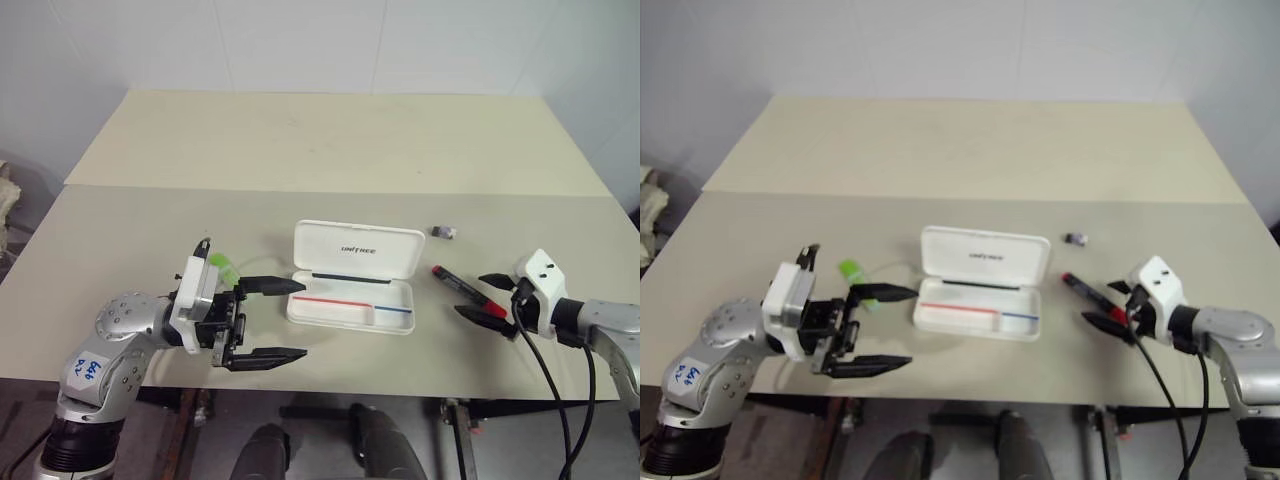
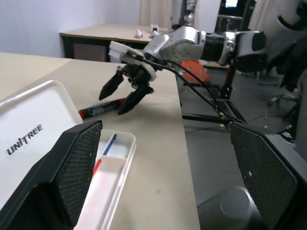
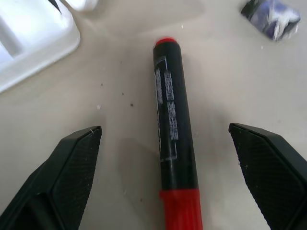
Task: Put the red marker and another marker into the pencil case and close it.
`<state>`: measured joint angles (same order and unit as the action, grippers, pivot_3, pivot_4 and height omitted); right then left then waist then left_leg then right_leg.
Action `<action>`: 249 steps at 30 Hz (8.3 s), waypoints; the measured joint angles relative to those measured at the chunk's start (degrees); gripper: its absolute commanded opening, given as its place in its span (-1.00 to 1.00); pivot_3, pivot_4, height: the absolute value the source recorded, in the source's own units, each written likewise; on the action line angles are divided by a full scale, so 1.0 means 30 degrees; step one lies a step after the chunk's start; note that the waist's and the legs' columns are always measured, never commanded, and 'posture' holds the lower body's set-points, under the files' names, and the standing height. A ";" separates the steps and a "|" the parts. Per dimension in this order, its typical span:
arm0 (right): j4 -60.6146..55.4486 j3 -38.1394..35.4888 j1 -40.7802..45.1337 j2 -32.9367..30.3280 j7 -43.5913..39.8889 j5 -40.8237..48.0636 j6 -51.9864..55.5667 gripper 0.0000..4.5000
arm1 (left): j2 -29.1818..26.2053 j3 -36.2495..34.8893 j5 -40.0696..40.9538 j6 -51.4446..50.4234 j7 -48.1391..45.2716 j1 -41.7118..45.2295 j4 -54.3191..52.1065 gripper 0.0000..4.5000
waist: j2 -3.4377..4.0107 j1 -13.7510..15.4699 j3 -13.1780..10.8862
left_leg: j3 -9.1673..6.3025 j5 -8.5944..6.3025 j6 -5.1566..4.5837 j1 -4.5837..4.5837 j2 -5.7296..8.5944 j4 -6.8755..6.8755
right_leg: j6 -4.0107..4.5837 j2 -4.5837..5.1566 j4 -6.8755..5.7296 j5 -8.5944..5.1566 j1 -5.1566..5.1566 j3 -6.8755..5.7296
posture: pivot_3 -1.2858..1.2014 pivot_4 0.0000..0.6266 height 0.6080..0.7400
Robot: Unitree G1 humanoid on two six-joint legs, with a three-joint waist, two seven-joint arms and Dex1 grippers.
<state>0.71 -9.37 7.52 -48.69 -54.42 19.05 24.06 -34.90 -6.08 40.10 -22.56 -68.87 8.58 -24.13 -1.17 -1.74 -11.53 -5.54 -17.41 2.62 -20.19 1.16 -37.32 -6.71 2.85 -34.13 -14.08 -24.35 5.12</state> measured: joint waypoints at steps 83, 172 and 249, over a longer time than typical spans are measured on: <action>-0.5730 1.2350 1.1235 0.1721 -0.0722 -0.3037 0.3079 -0.73 | -0.2098 -0.1010 0.0073 0.3042 -0.4728 0.4158 0.6670 1.00 | -0.0032 0.0005 -0.0030 | 0.0040 -0.0090 0.0030 -0.0297 -0.0190 0.0041 | -0.0082 -0.0135 0.0026 0.0127 -0.0406 -0.0042 | 0.03 -0.52 1.00; -0.4941 -0.0086 0.3575 0.1898 -0.5414 0.6286 -0.0430 0.99 | 1.1755 -0.3105 -0.7035 -1.2953 3.0571 0.1303 -0.2223 1.00 | -0.0085 0.0057 -0.0058 | 0.0023 -0.0081 0.0018 0.0036 -0.0140 -0.0212 | 0.0028 -0.0184 0.0206 0.0138 0.0194 0.0019 | 0.03 -0.52 1.00; -0.7203 -0.1669 -0.0322 0.1437 -0.3058 0.7078 -0.1305 1.00 | -0.2482 0.3282 -0.3032 -0.4219 0.2115 0.8810 0.1929 -0.50 | -0.0043 0.0017 -0.0031 | 0.0235 -0.0035 0.0035 -0.0083 -0.0281 0.0036 | -0.0107 -0.0268 0.0378 0.0411 -0.0068 0.0084 | 0.03 -0.52 1.00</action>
<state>-20.90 -14.38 6.55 -44.37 -63.60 40.28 20.14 -42.35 3.77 31.00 -35.21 -62.52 35.01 -18.34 -1.30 -1.68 -11.63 -4.84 -17.51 2.72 -20.44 0.31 -37.21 -7.03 2.05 -33.00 -12.84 -24.55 5.38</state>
